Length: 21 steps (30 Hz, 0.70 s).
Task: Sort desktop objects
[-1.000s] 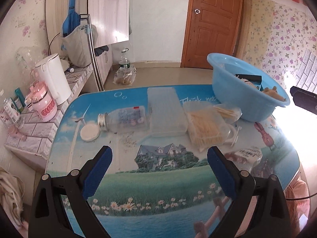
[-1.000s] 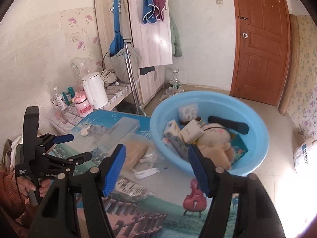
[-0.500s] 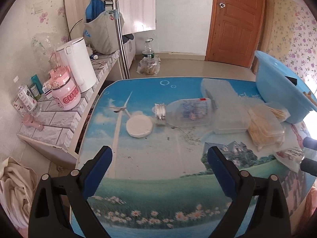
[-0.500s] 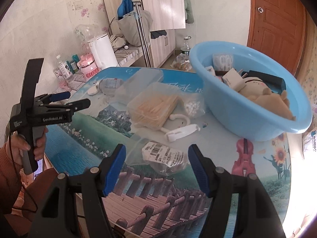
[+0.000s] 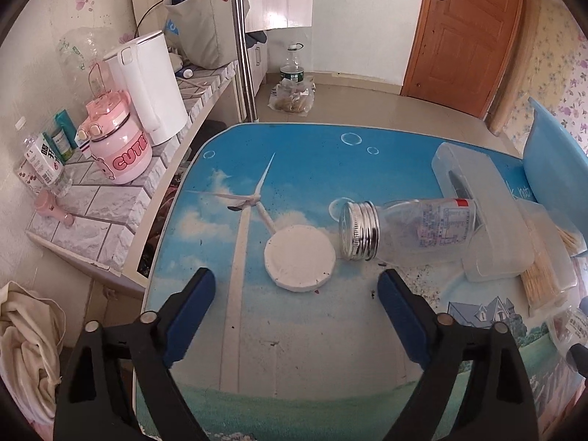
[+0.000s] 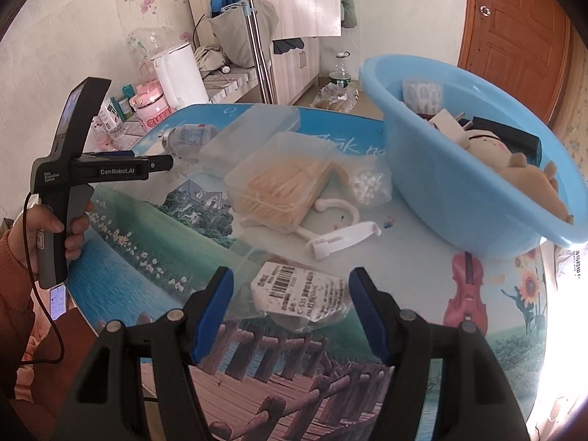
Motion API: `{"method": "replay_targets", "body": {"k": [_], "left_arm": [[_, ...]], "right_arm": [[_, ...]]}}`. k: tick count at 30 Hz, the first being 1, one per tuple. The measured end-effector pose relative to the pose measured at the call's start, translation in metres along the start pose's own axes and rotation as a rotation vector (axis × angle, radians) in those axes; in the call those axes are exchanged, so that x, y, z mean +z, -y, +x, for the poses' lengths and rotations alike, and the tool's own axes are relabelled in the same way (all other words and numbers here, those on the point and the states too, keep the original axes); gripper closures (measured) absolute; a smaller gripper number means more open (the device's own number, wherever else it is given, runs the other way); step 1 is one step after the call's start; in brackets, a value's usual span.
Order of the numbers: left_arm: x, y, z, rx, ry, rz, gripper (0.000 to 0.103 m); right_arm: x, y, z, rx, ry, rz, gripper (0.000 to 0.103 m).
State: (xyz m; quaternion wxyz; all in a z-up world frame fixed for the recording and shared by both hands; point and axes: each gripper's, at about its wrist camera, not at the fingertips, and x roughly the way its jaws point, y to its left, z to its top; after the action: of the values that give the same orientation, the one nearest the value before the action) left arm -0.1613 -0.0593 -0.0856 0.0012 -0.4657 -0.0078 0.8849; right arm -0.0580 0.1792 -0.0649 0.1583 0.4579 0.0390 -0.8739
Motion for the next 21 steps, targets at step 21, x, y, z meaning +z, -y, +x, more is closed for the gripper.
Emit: {"method": "replay_targets", "body": {"k": [21], "left_arm": [[-0.022, 0.011, -0.046, -0.062, 0.065, 0.015, 0.067]], "right_arm": [[-0.009, 0.000, -0.009, 0.004, 0.041, 0.019, 0.062]]}}
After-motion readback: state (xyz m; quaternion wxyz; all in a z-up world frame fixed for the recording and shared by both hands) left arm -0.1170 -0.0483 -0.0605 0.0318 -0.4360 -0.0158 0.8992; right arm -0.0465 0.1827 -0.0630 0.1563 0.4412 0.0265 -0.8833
